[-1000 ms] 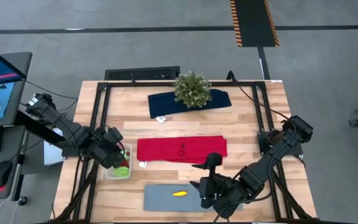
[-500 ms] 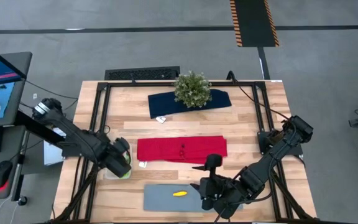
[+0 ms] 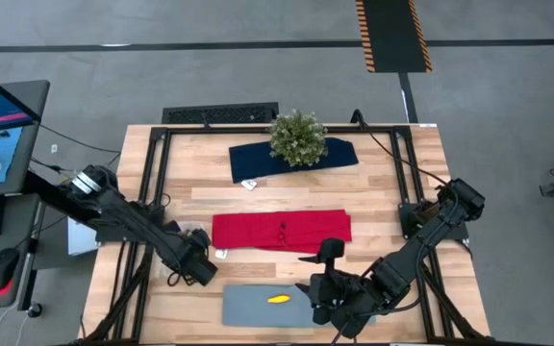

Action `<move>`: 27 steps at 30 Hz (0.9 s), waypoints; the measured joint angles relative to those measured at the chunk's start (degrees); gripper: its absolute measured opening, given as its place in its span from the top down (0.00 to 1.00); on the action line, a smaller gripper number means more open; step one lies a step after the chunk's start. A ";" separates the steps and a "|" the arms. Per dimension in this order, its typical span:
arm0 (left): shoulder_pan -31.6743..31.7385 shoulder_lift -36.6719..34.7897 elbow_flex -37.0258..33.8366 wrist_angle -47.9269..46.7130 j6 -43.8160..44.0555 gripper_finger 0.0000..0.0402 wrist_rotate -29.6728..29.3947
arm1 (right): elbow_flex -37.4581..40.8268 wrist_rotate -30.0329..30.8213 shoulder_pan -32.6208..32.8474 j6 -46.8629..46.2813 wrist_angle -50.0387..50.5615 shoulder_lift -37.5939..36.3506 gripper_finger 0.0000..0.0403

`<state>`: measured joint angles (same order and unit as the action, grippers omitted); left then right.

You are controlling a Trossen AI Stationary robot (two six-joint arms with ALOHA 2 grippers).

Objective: Pick and placing Produce into tupperware

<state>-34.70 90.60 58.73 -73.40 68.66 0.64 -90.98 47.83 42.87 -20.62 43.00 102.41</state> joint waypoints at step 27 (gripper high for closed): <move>-0.68 3.15 -0.01 9.38 -4.09 0.49 -10.04 | 7.59 -6.70 -0.24 -8.29 -2.03 -0.04 0.21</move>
<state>-35.38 93.76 58.72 -64.02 64.57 -9.40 -83.39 41.13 42.63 -28.91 40.98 102.37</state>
